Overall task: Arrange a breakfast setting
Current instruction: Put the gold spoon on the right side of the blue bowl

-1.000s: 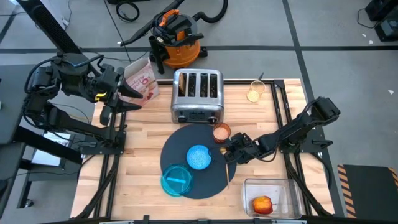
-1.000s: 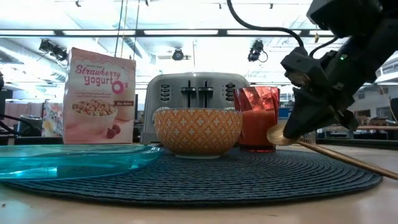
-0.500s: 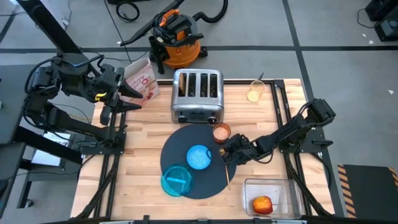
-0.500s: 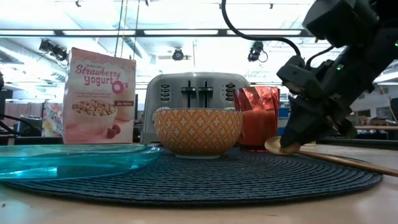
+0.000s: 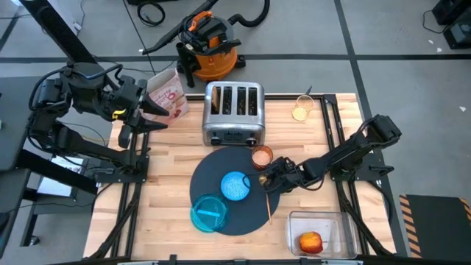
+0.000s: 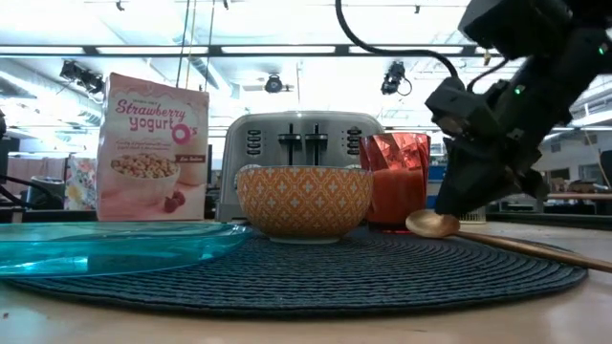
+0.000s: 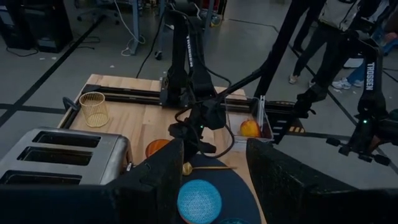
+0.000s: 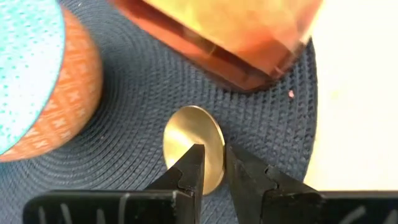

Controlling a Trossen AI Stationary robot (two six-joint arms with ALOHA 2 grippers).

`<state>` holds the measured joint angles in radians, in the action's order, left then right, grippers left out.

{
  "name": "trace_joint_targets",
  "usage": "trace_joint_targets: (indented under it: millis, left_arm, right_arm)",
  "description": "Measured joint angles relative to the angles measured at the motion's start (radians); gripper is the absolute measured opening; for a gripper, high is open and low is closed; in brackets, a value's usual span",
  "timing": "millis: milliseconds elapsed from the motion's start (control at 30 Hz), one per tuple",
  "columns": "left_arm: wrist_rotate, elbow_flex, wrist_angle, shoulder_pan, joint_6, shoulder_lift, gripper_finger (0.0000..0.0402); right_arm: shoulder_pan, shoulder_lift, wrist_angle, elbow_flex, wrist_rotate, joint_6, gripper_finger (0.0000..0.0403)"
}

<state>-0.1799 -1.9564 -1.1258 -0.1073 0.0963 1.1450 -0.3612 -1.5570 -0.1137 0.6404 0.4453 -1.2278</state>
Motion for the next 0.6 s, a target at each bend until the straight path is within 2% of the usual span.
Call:
trace_joint_targets:
  millis: [133, 400, 467, 600]
  left_arm:
    - [0.000, 0.000, 0.004, 0.000, 0.000, 0.000, 0.0183]
    - [0.000, 0.000, 0.004, 0.000, -0.003, 0.000, 0.0183]
    - [0.000, 0.000, 0.005, 0.000, -0.003, 0.000, 0.0183]
    - [0.000, 0.000, 0.004, 0.000, -0.003, 0.000, 0.0183]
  right_arm:
    - [-0.019, 0.005, -0.112, 0.090, -0.025, 0.024, 0.0074]
    - [-0.059, -0.044, -0.498, 0.288, -0.019, -0.186, 0.0074]
    - [-0.058, -0.055, -0.506, 0.289, -0.069, -0.221, 0.0074]
    - [-0.086, -0.094, -0.399, 0.292, -0.127, -0.269, 0.0074]
